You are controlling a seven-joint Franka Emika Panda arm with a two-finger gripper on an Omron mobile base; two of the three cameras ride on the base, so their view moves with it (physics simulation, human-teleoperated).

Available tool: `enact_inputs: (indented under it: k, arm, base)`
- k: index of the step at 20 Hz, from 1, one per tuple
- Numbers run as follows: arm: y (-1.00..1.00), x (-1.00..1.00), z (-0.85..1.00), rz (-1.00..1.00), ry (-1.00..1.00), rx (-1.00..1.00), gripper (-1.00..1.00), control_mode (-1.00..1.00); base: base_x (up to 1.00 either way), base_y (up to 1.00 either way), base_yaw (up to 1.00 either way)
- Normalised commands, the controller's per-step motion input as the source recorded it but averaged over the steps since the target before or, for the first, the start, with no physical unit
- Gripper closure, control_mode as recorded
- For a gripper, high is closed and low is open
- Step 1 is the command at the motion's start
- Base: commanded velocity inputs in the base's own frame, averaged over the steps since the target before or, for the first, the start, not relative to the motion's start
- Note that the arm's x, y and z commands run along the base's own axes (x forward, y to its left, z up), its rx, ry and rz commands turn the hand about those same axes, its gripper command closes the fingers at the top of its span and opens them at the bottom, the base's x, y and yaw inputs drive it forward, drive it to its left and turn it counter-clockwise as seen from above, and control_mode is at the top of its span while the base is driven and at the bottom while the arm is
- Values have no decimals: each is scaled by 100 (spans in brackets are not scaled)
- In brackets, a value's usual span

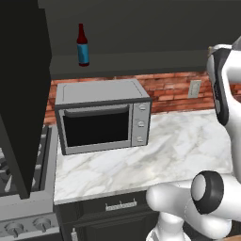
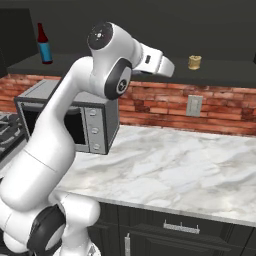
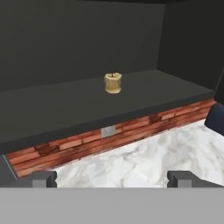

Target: Get the candle and the beer from the cabinet and move them to the dining counter.

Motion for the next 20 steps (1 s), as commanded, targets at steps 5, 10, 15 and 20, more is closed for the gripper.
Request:
enact_inputs:
  k: [5,10,15,20]
  arm:
    - [-15,31,-1,0,0,0,-100,-100]
    - [-21,27,0,0,0,0,-100,-100]
    - [-19,30,0,0,0,0,-100,-100]
    - [-10,34,-8,0,0,0,-100,-100]
  base:
    - [0,0,0]
    - [0,0,0]
    - [0,0,0]
    - [0,0,0]
